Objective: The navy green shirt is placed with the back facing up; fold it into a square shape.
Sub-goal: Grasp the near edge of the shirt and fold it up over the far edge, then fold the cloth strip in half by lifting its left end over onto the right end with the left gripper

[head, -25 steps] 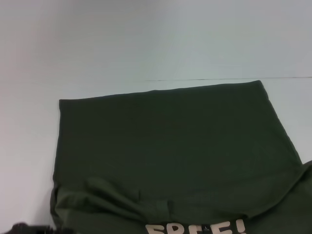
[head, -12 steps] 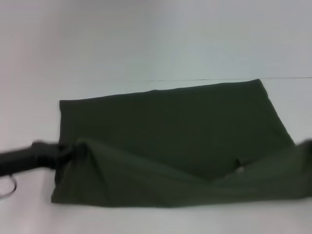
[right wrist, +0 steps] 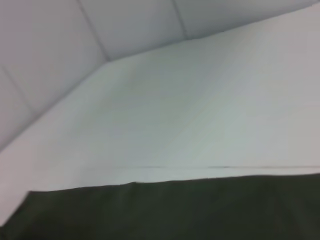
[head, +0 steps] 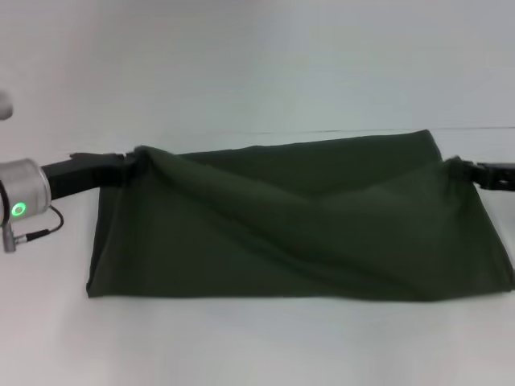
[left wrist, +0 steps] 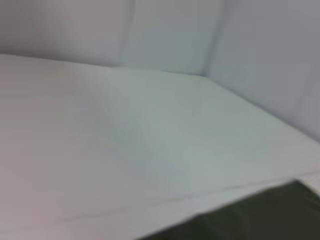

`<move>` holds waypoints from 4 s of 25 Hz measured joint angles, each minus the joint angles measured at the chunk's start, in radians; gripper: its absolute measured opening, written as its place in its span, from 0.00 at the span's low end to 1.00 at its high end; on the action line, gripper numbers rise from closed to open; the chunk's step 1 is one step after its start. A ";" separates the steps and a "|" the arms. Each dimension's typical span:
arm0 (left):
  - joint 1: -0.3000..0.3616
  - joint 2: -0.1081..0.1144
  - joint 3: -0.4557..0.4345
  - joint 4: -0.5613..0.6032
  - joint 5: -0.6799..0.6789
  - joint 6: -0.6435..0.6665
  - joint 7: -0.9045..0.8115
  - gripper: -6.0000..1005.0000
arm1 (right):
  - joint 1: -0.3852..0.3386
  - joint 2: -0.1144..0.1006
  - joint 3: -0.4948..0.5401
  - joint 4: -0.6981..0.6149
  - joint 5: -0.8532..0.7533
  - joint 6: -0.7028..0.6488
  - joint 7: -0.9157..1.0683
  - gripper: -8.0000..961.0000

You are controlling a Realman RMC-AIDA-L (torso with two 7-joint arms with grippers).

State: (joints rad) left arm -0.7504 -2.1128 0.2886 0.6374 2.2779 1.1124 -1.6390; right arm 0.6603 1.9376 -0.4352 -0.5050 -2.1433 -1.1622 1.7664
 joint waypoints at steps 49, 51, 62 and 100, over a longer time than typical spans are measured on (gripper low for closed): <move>-0.126 -0.027 0.302 -0.109 -0.200 -0.696 0.032 0.04 | 0.217 0.060 -0.071 0.117 0.129 0.598 -0.080 0.07; -0.126 -0.027 0.302 -0.111 -0.203 -0.700 0.033 0.04 | 0.217 0.061 -0.071 0.118 0.129 0.598 -0.086 0.07; -0.127 -0.027 0.302 -0.115 -0.204 -0.708 0.043 0.08 | 0.217 0.067 -0.071 0.120 0.129 0.599 -0.102 0.09; 0.082 -0.045 0.318 0.097 -0.242 -0.005 -0.267 0.75 | 0.014 0.032 -0.104 -0.092 0.129 -0.087 0.111 0.78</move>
State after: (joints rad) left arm -0.6680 -2.1578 0.6069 0.7340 2.0354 1.1073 -1.9061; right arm 0.6739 1.9697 -0.5395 -0.5966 -2.0142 -1.2490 1.8770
